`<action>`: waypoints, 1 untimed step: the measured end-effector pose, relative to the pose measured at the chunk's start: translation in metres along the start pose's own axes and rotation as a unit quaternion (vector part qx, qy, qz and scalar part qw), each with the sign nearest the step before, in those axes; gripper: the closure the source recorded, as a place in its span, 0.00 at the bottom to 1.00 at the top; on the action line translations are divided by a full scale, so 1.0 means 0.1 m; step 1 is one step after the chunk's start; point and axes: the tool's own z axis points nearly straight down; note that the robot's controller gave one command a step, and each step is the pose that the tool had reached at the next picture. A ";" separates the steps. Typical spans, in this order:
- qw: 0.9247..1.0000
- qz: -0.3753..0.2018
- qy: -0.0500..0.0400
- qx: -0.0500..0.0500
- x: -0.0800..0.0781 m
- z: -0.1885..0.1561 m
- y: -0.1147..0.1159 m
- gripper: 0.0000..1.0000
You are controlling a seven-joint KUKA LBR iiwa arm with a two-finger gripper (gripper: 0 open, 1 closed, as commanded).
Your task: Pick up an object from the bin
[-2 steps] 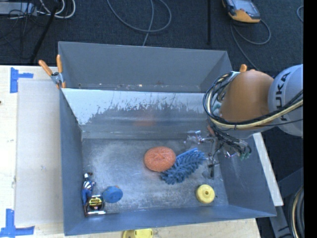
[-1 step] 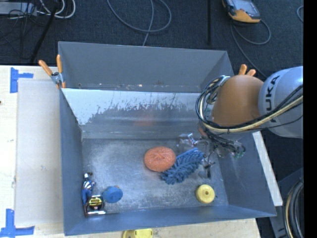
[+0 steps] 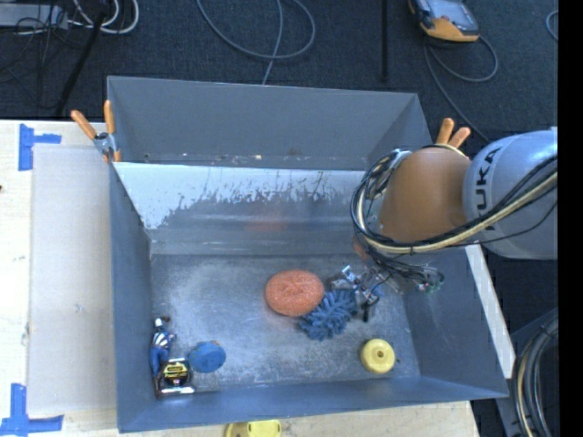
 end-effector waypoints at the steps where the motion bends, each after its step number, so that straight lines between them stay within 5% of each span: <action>1: 1.000 0.000 0.000 0.000 0.00 0.00 0.00 1.00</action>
Offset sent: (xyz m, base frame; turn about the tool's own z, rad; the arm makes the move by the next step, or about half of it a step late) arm 0.0000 0.0000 0.0343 0.0000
